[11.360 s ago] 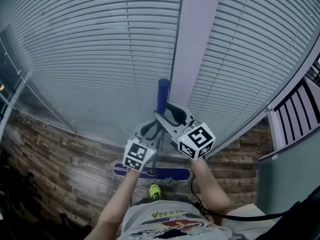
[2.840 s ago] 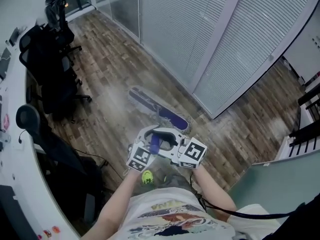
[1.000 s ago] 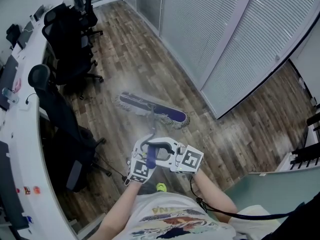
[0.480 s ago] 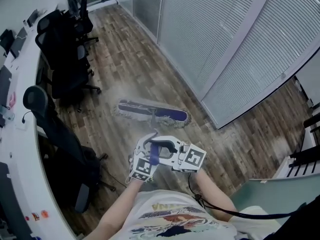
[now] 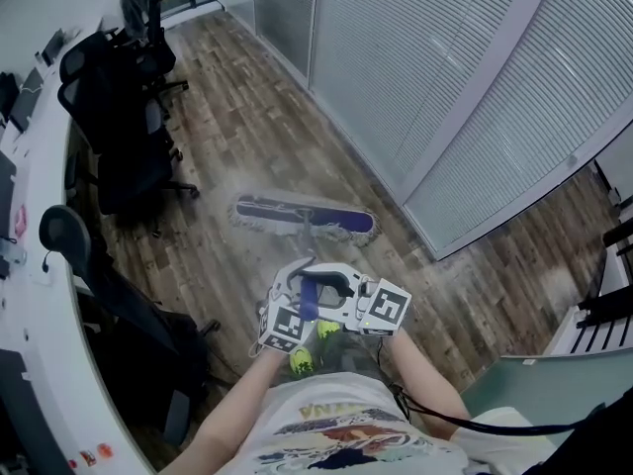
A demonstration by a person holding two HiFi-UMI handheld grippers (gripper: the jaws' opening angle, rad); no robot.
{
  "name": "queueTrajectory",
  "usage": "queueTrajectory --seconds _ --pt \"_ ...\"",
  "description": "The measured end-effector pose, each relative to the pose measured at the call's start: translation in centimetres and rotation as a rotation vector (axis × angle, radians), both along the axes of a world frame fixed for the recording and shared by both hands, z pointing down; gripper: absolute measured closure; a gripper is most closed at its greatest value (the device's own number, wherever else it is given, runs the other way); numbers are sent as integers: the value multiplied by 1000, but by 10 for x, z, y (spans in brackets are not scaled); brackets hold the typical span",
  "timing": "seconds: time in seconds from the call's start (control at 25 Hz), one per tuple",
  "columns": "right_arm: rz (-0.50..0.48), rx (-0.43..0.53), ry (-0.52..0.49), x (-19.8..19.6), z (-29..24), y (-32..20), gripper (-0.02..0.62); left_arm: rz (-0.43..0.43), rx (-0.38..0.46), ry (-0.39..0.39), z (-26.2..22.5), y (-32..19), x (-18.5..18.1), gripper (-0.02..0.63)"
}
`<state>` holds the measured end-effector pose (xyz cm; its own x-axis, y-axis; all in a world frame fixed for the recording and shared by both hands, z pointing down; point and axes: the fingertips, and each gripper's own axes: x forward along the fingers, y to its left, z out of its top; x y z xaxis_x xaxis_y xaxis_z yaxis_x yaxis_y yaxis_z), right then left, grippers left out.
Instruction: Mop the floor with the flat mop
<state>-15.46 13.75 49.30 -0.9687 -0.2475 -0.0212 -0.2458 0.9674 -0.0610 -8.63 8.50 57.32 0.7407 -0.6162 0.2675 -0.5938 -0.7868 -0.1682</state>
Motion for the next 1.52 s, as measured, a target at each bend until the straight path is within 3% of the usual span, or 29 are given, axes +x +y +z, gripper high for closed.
queueTrajectory --seconds 0.32,0.84,1.12,1.52 --pt "-4 3 -10 25 3 -81 382 -4 7 -24 6 -81 22 514" --pt "-35 55 -51 91 -5 -276 382 -21 7 -60 0 -277 86 515" --pt "-57 10 -52 123 0 -369 382 -56 9 -63 4 -374 115 514" --pt "-59 -5 -52 151 2 -434 382 -61 4 -78 5 -439 141 514"
